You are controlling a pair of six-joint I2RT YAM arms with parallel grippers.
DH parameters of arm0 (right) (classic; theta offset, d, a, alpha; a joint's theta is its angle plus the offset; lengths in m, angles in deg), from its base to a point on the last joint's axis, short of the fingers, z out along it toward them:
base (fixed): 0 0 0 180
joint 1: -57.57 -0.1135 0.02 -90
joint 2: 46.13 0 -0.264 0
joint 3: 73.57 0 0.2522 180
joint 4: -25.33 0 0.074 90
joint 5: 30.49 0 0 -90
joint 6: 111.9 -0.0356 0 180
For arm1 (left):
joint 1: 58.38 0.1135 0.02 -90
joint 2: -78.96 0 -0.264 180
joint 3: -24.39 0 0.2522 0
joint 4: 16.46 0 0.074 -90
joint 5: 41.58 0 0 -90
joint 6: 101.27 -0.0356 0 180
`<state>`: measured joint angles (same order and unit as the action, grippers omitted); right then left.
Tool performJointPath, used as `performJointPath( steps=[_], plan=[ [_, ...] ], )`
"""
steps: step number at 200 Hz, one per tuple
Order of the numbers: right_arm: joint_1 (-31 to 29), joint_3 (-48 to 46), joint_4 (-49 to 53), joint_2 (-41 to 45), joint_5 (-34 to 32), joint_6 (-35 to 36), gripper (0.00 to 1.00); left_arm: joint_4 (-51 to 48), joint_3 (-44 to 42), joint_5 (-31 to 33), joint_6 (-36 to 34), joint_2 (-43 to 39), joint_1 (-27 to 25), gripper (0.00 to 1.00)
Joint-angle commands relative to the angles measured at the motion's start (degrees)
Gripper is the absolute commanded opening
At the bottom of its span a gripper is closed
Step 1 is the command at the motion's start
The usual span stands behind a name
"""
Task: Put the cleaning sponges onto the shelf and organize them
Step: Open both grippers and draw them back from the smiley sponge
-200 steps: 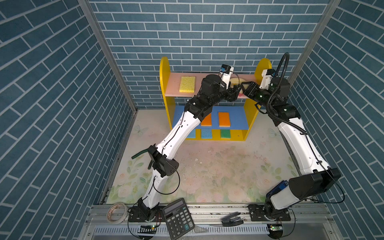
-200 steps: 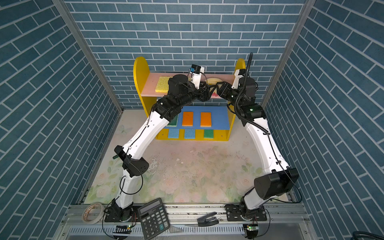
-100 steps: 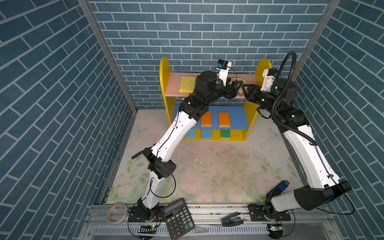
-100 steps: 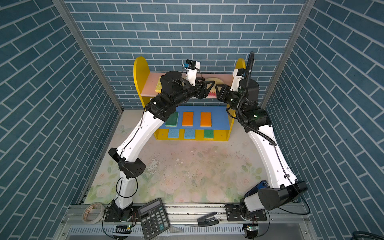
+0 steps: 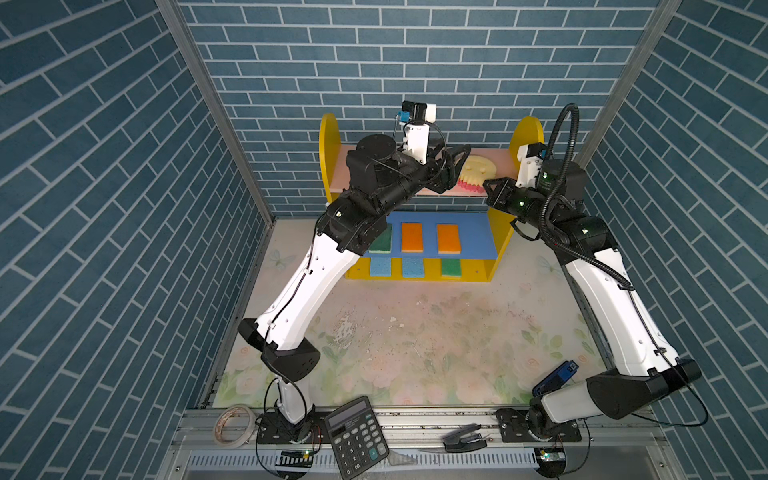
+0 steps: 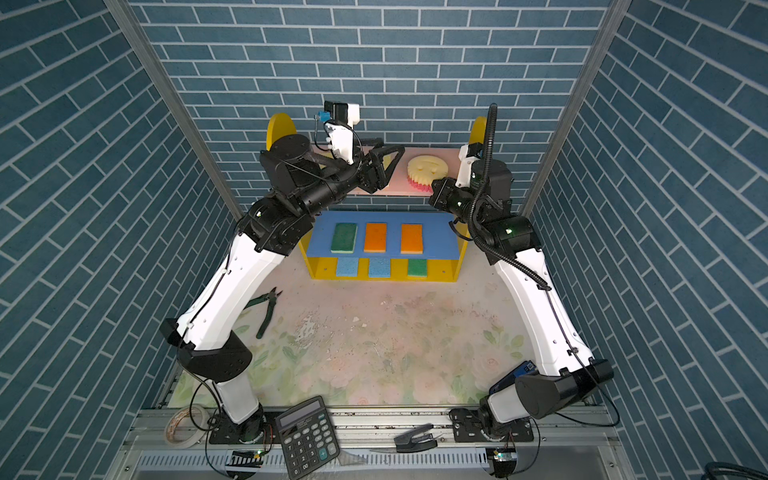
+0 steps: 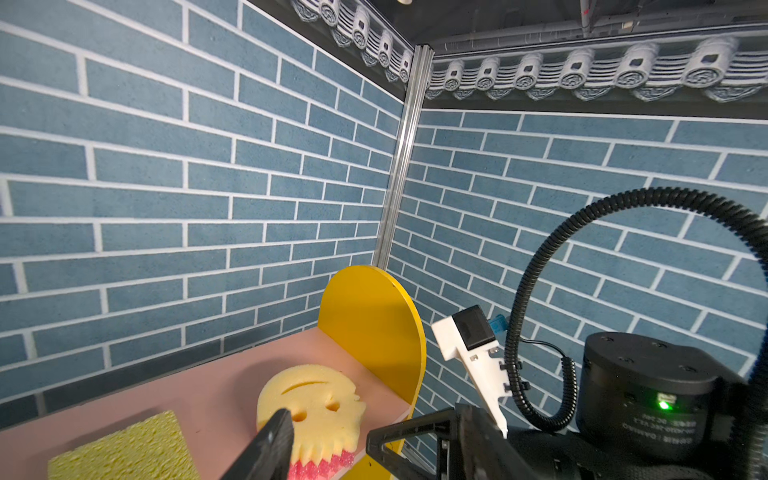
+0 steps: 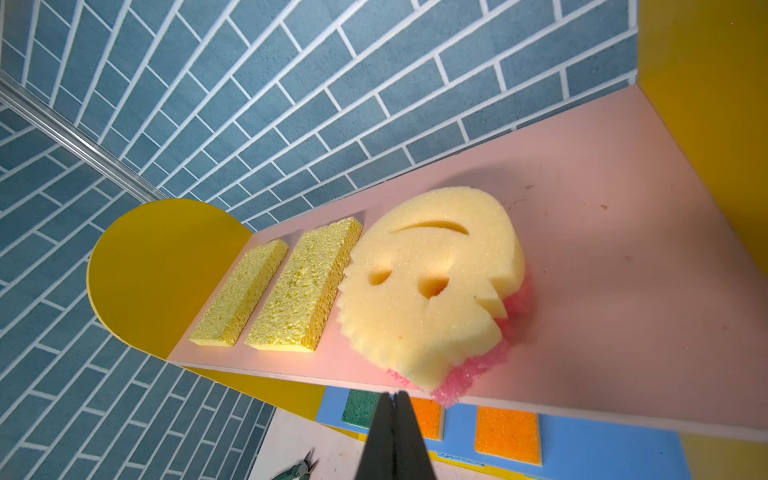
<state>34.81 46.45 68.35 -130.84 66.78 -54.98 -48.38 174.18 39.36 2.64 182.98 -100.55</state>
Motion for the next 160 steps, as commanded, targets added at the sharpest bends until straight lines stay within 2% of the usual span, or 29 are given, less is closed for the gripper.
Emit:
performJointPath(
  steps=[1, 99, 160],
  plan=[
    [-0.2, 3.2, 1.3, -1.5, 0.5, -0.2, 0.0, 0.1, -1.0, 1.1, -1.0, 0.2, 0.2, 0.65],
    [-0.1, 7.7, 2.0, -6.2, 0.4, 0.4, 0.0, 0.7, -4.6, 2.1, -2.4, -1.4, 0.2, 0.65],
    [-0.1, 7.1, 1.9, -5.6, 0.8, 0.2, 0.0, 0.7, -5.1, 2.5, -2.7, -1.5, 0.3, 0.65]
  ],
)
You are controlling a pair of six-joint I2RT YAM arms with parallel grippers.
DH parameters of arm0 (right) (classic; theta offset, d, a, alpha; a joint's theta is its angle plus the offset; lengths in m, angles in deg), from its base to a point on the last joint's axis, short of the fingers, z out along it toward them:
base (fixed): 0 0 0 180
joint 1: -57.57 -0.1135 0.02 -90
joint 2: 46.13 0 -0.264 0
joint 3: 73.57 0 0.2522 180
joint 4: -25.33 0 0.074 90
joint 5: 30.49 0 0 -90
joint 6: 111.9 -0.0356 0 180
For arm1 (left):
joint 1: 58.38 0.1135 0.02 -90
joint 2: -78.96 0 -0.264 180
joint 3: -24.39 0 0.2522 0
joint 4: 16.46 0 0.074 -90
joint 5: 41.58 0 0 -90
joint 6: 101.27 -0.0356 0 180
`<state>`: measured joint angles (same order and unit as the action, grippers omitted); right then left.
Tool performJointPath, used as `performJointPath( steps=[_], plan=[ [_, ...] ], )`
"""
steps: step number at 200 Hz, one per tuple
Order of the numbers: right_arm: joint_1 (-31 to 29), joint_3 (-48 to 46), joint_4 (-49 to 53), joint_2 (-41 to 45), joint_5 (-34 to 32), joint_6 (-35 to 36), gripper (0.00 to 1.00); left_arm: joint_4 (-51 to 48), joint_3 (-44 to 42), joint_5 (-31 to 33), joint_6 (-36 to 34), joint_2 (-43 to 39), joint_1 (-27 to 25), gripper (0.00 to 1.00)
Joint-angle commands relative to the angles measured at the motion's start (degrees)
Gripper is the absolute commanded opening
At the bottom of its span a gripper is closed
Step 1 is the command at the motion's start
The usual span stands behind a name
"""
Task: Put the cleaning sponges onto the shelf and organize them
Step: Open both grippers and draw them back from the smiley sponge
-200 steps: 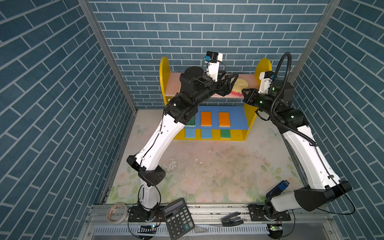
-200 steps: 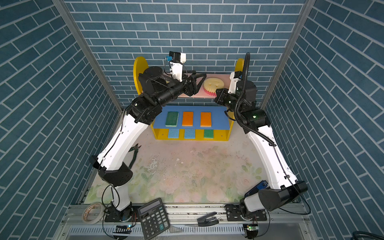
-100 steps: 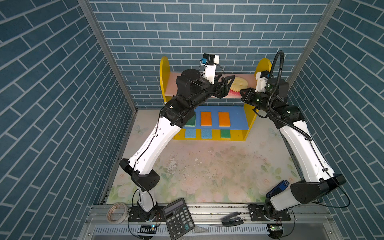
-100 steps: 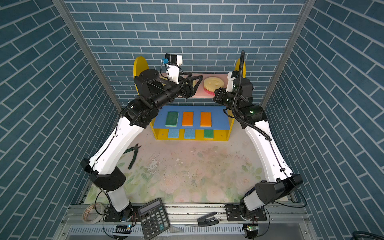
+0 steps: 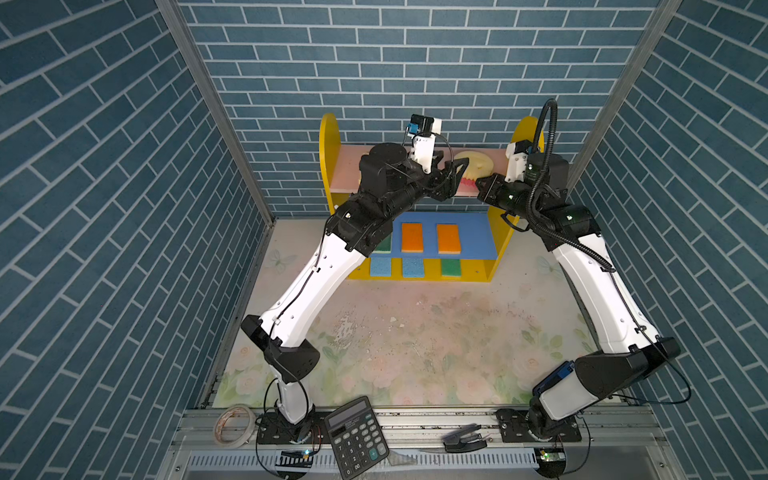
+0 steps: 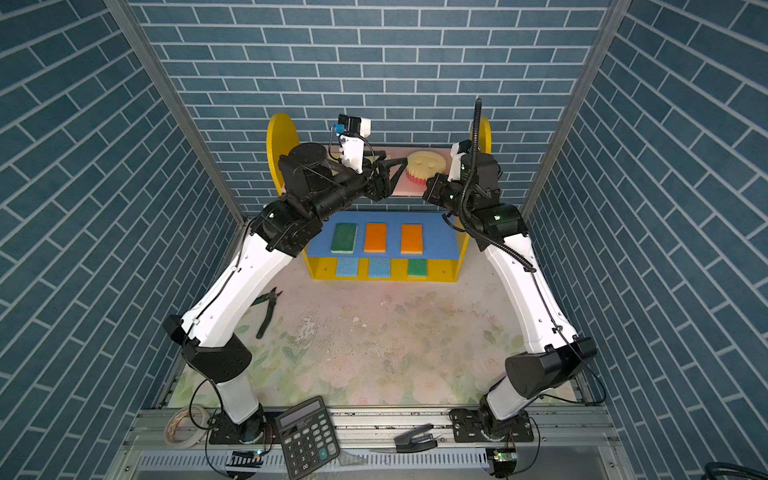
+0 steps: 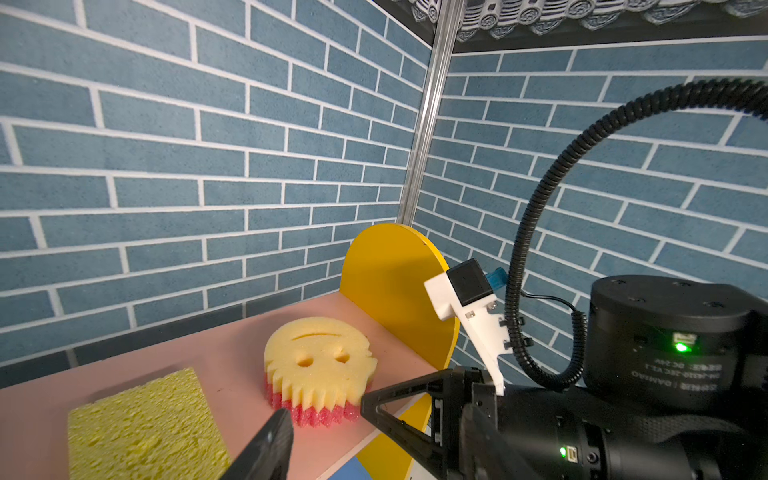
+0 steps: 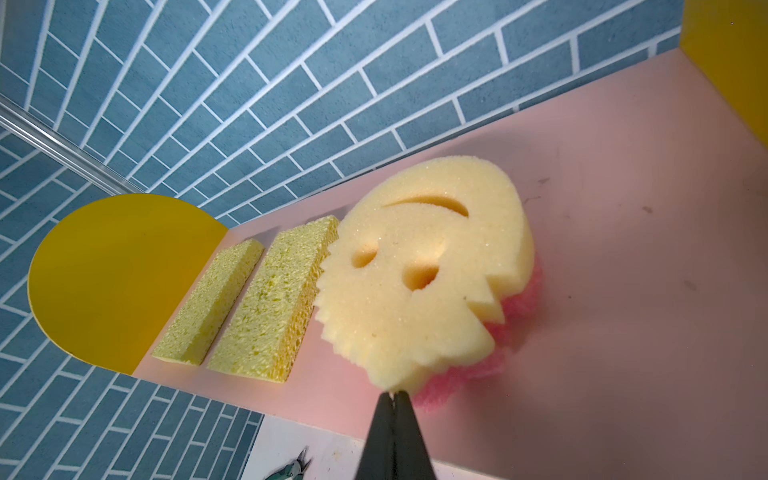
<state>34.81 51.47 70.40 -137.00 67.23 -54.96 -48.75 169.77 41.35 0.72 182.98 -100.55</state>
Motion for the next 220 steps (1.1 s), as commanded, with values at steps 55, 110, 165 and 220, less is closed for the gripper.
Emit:
performJointPath(
  steps=[55, 110, 165, 220],
  plan=[
    [-0.1, 0.2, -0.6, 3.3, 0.3, 0.1, 0.0, 1.9, -3.0, 1.0, -0.7, -3.2, 0.4, 0.66],
    [-0.1, -1.0, -0.5, 5.1, 0.4, -0.1, 0.0, 2.5, -8.0, 3.1, -1.9, -8.1, 0.5, 0.66],
    [-0.1, -3.4, -1.1, 7.1, 1.1, -1.1, 0.0, 6.0, -21.2, 9.6, -5.8, -21.8, 1.1, 0.68],
    [-0.1, -9.0, -4.2, 10.0, 2.7, 0.2, 0.61, 6.0, -39.4, 20.6, -7.9, -37.0, 1.2, 1.0]
  ],
)
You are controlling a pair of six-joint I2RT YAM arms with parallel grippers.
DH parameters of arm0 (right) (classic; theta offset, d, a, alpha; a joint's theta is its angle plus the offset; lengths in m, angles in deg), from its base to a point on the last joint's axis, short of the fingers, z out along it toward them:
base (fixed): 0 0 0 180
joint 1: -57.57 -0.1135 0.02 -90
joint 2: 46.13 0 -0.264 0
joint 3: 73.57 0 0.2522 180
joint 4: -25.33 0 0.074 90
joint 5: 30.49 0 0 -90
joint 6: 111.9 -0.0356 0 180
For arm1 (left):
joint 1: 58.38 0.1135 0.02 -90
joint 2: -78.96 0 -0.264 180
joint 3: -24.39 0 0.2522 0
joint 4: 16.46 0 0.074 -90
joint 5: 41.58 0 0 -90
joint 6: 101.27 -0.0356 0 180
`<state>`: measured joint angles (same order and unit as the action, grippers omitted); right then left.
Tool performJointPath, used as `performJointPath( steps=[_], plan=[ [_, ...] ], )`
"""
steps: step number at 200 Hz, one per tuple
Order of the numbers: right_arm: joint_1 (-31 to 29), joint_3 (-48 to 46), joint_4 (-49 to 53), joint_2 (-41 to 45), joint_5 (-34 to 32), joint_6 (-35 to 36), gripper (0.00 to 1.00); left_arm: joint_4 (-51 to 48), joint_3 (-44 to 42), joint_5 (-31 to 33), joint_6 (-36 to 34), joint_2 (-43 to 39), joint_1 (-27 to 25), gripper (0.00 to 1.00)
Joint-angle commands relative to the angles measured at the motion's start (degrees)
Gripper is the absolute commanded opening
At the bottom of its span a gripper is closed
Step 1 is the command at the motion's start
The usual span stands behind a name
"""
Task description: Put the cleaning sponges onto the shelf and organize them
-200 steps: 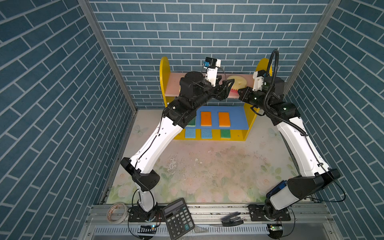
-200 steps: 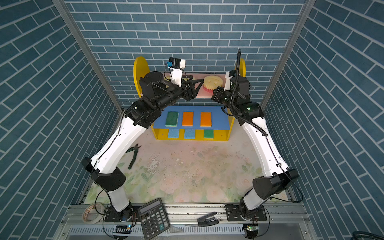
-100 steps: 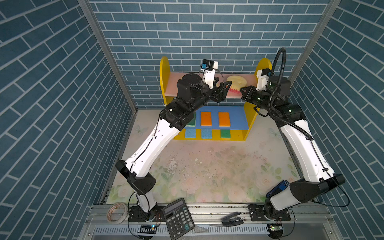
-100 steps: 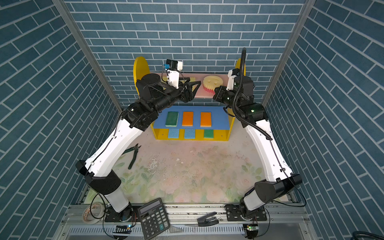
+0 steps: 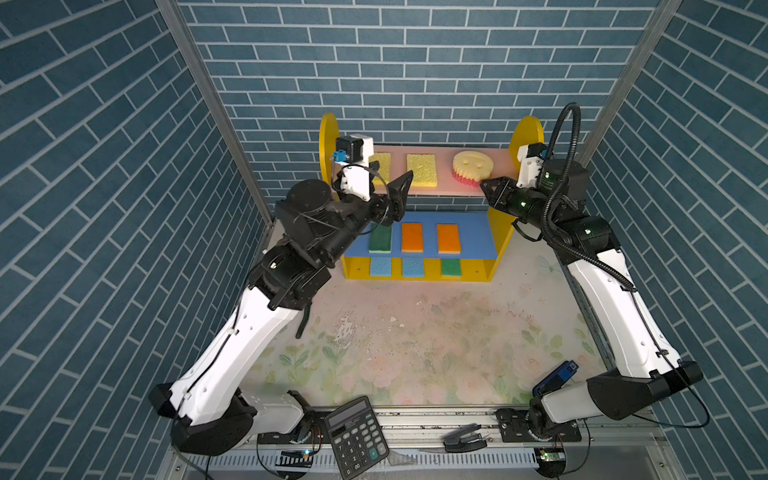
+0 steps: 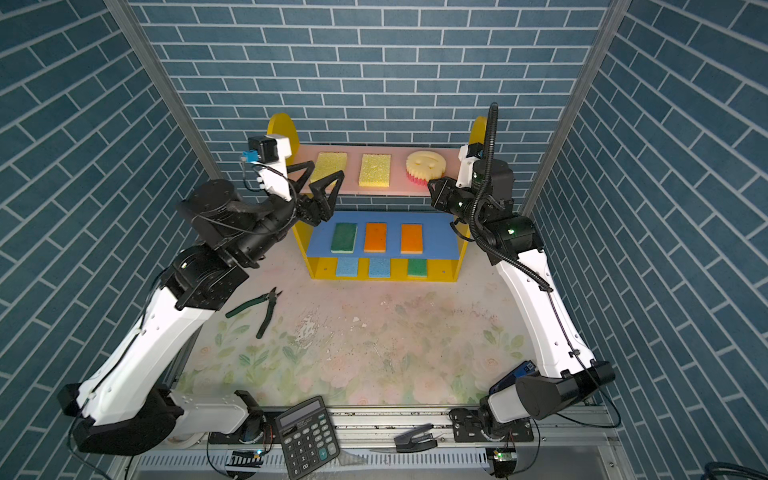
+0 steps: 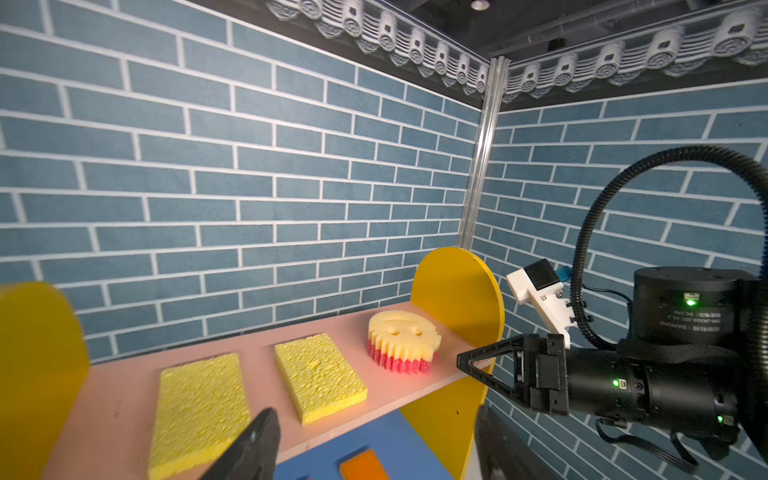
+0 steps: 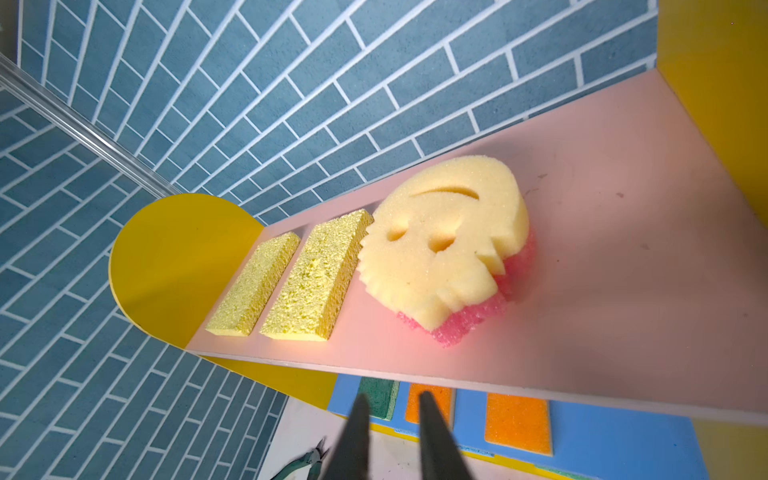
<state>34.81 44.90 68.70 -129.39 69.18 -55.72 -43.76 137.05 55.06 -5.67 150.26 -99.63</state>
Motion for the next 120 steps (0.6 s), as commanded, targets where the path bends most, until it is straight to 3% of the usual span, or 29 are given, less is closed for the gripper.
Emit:
performJointPath(
  steps=[1, 7, 10, 48, 95, 120],
  plan=[
    [0.0, -2.5, -2.4, 2.5, 0.8, 0.9, 0.64, 1.1, -7.1, 7.2, -1.6, -4.6, 0.3, 1.0],
    [-0.1, -3.1, -2.5, 2.9, 0.4, 1.2, 0.95, 1.4, -9.2, 8.6, -1.8, -6.3, 0.3, 0.99],
    [0.0, -3.5, -2.5, 3.1, 0.2, 1.4, 0.99, 1.7, -10.3, 9.4, -2.0, -7.0, 0.3, 1.0],
    [0.0, -11.6, -5.6, 8.3, -4.3, 4.1, 0.99, 0.8, -21.8, 20.0, -3.0, -15.9, 0.4, 1.0],
    [0.2, -26.6, -11.1, 17.1, -17.1, 7.2, 0.99, 0.7, -35.7, 34.4, -2.8, -25.6, 0.5, 1.0],
    [0.3, -33.1, -12.2, 19.5, -22.3, 7.1, 0.99, 0.7, -41.3, 36.3, -2.8, -28.4, 1.5, 1.0]
  ],
)
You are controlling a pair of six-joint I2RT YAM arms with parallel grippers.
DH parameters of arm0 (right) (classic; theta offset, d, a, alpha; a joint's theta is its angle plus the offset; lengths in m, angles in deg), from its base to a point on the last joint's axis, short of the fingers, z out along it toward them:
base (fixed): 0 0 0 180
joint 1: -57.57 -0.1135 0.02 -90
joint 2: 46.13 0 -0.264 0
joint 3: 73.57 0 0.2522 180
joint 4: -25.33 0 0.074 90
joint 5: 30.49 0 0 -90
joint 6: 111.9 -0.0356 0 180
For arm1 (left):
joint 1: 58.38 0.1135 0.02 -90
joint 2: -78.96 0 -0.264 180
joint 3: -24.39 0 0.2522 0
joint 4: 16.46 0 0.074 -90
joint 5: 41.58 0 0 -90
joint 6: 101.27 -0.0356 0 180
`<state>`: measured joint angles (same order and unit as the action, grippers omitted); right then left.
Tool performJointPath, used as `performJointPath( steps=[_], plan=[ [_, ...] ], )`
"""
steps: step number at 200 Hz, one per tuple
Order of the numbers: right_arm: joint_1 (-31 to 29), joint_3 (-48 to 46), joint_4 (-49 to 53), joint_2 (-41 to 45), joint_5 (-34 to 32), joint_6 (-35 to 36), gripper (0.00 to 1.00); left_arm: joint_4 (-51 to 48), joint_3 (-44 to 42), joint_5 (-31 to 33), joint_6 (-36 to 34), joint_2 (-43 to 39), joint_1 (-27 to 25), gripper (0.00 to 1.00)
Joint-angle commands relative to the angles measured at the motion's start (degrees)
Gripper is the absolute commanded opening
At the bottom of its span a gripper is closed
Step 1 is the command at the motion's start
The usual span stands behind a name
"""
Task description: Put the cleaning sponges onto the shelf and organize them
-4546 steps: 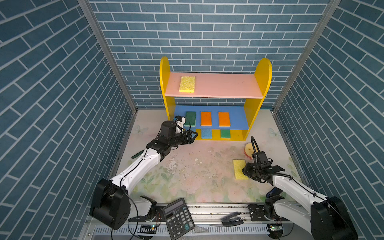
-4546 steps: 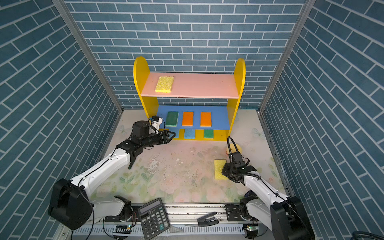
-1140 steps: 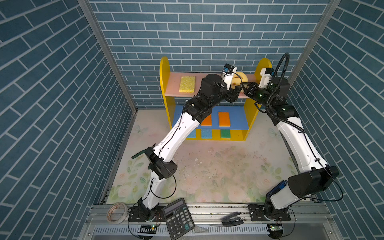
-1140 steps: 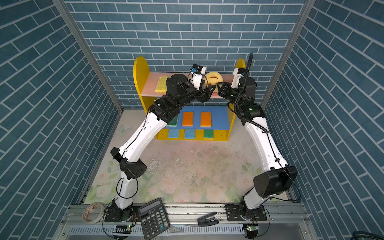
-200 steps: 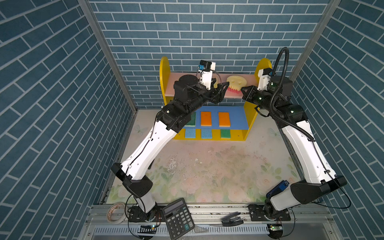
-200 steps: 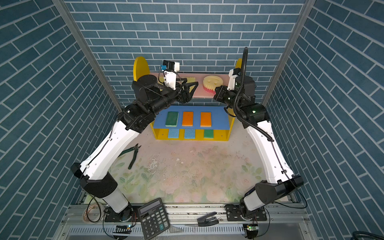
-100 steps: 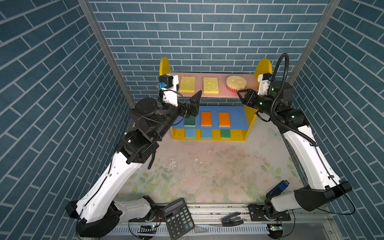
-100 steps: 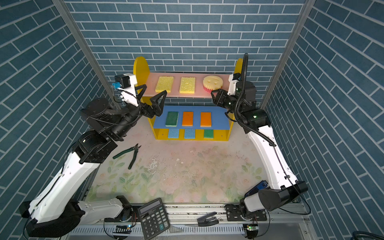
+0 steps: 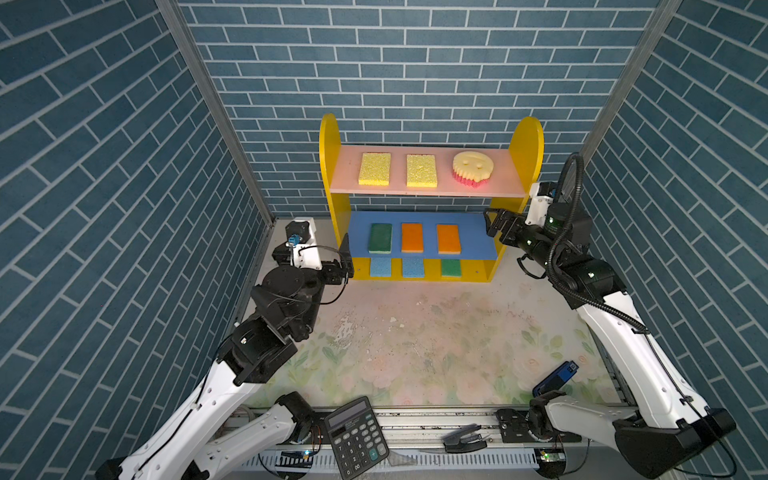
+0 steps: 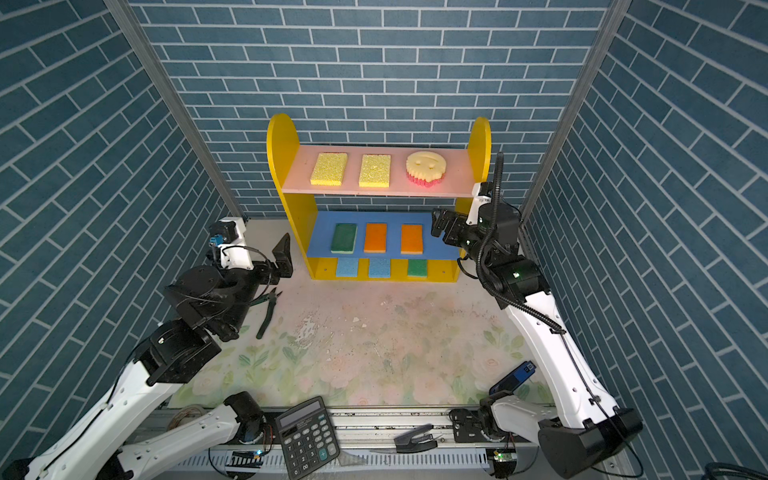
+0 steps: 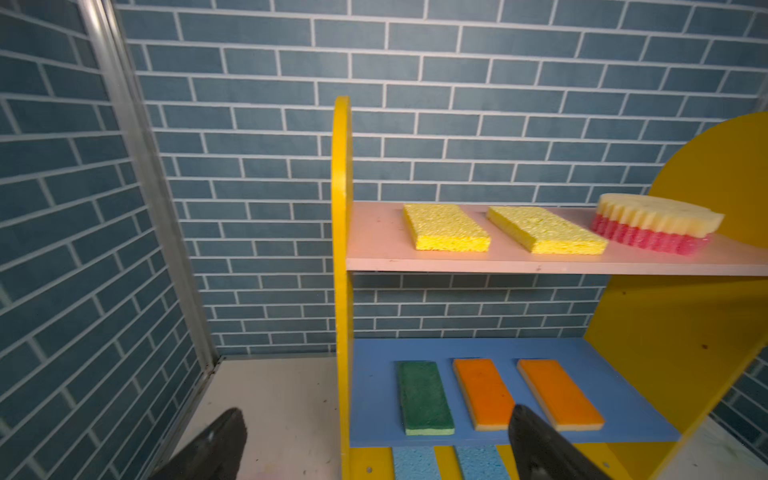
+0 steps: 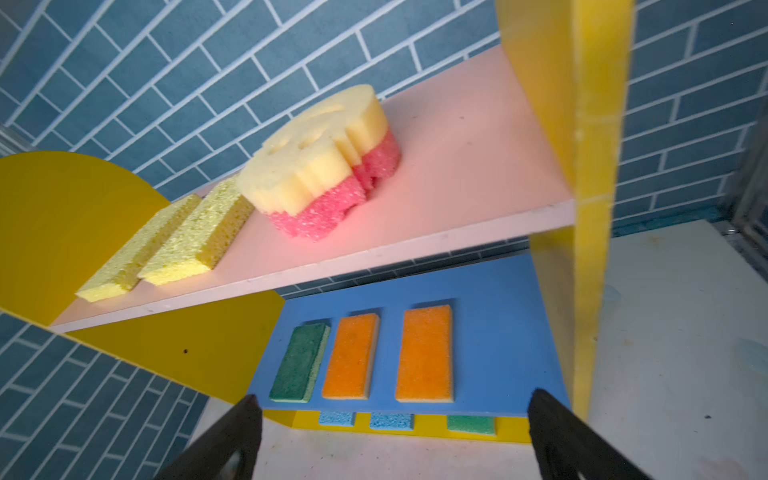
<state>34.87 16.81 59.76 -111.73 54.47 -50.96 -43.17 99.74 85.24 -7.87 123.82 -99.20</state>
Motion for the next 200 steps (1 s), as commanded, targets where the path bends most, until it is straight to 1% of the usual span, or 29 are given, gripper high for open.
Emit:
performJointPath(
  steps=[1, 28, 43, 67, 78, 95, 114, 135, 148, 157, 174, 200],
  plan=[
    [0.3, -5.2, -3.2, 1.9, -7.7, 2.4, 0.99, 0.1, -4.3, 6.1, -0.6, -2.1, 1.1, 1.0],
    [0.7, -7.5, 1.3, 0.8, -11.4, 3.0, 0.99, -1.4, -6.9, 6.0, 1.1, -1.8, 4.5, 0.99],
    [1.1, -7.3, 3.4, -0.2, -12.2, 3.8, 0.99, -2.5, -6.9, 3.2, 3.1, -0.8, 8.1, 1.0],
    [1.3, -6.9, 1.0, 0.0, -10.0, 5.7, 0.99, -3.0, -6.6, -2.1, 5.7, 1.0, 13.2, 0.99],
    [1.4, -6.4, -0.4, -0.3, -9.2, 6.4, 0.99, -2.6, -6.8, -3.8, 6.7, 1.9, 14.8, 1.0],
    [1.3, -5.4, -0.5, -1.8, -10.3, 6.6, 0.99, -1.1, -8.2, -6.6, 7.4, 2.8, 16.7, 1.0],
    [1.5, -5.2, 0.8, -3.9, -12.4, 6.4, 0.99, 0.1, -10.7, -4.9, 9.5, 3.8, 17.2, 1.0],
    [1.6, -9.1, -1.7, -4.2, -13.0, 7.1, 0.99, 1.7, -14.5, 0.0, 9.1, 4.8, 17.2, 1.0],
    [1.6, -13.6, -5.1, -3.3, -13.9, 8.1, 0.99, 5.1, -17.9, 3.3, 7.5, 4.8, 17.2, 1.0],
    [1.6, -16.5, -6.9, -2.5, -14.9, 9.0, 0.99, 9.2, -21.0, 4.3, 5.1, 4.7, 17.2, 1.0],
    [1.7, -21.1, -9.0, -1.1, -17.5, 10.5, 0.99, 18.9, -28.4, 3.2, 0.4, 3.3, 17.2, 1.0],
    [1.7, -26.9, -12.2, 1.1, -18.8, 14.4, 0.99, 35.2, -39.0, 2.0, -3.2, 1.5, 17.2, 1.0]
  ],
)
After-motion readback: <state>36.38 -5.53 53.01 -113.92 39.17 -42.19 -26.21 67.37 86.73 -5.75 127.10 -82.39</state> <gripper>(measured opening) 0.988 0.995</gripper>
